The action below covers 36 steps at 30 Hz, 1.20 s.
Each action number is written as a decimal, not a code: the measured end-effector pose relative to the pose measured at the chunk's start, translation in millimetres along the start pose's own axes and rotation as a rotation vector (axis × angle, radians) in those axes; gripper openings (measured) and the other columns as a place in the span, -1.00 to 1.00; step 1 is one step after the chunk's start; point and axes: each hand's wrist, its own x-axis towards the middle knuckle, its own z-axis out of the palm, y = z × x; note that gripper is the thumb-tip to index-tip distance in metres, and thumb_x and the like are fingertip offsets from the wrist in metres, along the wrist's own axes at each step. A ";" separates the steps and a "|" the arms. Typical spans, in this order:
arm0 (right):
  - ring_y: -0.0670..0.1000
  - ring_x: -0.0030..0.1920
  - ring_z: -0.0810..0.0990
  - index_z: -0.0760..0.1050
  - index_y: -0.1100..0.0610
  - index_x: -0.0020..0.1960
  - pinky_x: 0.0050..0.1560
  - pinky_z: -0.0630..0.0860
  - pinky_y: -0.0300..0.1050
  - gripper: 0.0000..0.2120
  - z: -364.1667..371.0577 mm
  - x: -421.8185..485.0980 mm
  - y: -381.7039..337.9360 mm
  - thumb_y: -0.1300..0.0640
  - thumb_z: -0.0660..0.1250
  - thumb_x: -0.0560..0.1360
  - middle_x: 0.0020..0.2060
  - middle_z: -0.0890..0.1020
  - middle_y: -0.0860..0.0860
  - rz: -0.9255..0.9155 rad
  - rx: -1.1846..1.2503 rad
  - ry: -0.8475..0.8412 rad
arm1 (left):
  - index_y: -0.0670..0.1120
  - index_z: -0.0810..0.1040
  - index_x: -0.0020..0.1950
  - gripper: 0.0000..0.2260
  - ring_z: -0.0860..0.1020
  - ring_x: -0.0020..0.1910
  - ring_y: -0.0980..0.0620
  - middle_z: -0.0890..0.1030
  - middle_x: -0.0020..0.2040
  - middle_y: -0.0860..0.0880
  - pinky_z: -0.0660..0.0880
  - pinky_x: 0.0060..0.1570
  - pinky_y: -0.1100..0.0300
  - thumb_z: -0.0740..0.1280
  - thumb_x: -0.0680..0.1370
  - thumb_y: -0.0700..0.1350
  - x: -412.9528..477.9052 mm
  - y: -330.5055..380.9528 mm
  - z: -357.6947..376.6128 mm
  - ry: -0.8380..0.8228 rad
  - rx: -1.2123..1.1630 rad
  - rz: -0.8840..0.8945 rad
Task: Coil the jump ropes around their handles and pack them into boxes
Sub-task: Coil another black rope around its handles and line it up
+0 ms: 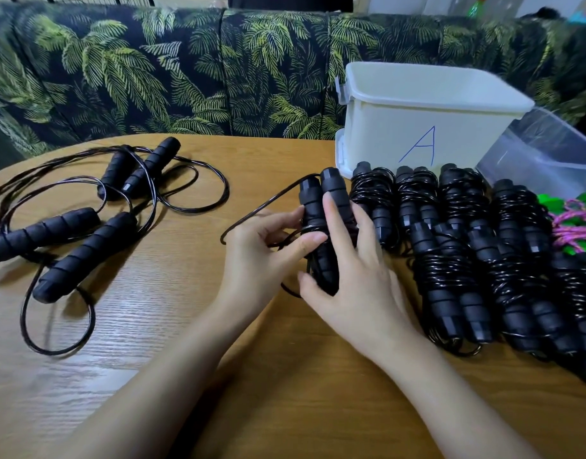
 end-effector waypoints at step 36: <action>-0.05 0.43 0.34 0.17 -0.19 0.55 0.30 0.38 -0.19 -0.25 -20.9 -9.6 11.5 0.09 0.46 0.48 0.51 0.21 -0.12 0.063 0.255 0.075 | -0.19 0.62 0.21 -0.66 0.62 -0.14 -0.05 0.67 -0.06 -0.05 0.48 0.08 0.04 0.26 0.56 -0.03 -6.7 20.9 -17.9 -0.024 1.004 0.860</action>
